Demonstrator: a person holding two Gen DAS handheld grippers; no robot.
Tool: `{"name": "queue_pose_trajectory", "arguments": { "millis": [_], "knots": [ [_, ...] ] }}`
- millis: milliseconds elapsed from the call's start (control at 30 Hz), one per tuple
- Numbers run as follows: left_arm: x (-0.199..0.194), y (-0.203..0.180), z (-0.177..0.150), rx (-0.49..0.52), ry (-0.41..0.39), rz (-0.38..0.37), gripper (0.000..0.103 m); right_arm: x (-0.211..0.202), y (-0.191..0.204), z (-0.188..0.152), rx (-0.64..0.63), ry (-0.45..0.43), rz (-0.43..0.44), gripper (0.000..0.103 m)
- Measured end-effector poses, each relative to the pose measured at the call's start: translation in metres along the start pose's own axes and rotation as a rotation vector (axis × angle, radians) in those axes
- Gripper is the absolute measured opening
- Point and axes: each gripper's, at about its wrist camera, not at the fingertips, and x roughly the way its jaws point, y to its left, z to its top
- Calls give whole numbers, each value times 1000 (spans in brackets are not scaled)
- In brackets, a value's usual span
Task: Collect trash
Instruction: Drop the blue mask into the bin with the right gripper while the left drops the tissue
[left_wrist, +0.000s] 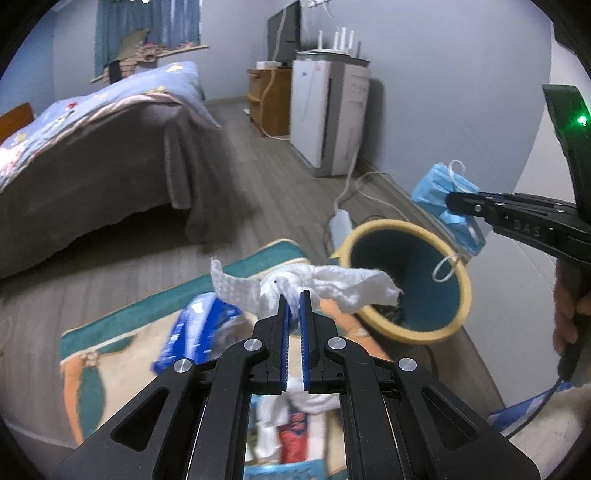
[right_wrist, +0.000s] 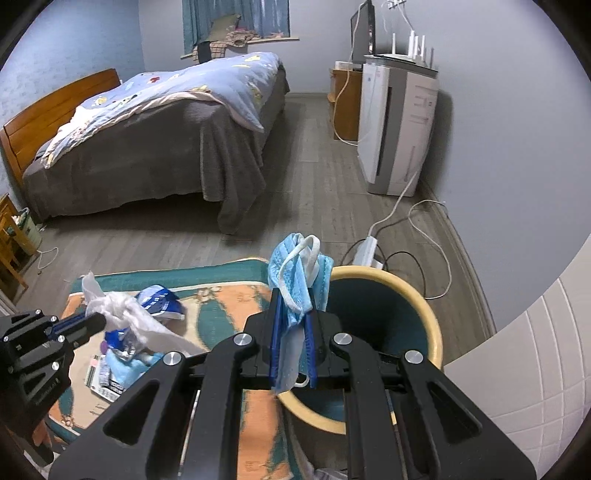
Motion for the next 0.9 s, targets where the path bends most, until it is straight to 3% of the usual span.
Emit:
{"name": "queue_pose_trajectory", "arguments": {
  "millis": [200,400,633,833,900],
  "knots": [
    [25,-33,4,77,27,-45,6,21,-50,-3,54,46,-40,11],
    [68,-61,-3,107,83,-60,6,53,-101,-21,223,132,-92,11],
    [109,-88,-17,163,138,-53,6,86,-108,-40,265,244,-118,11],
    [124,-87,-9,138,109,-74,8,87,-110,-39,290,216,-109,13],
    [125,-88,-6,127,88,-89,17,86,-112,-37,297,199,-107,24]
  ]
}}
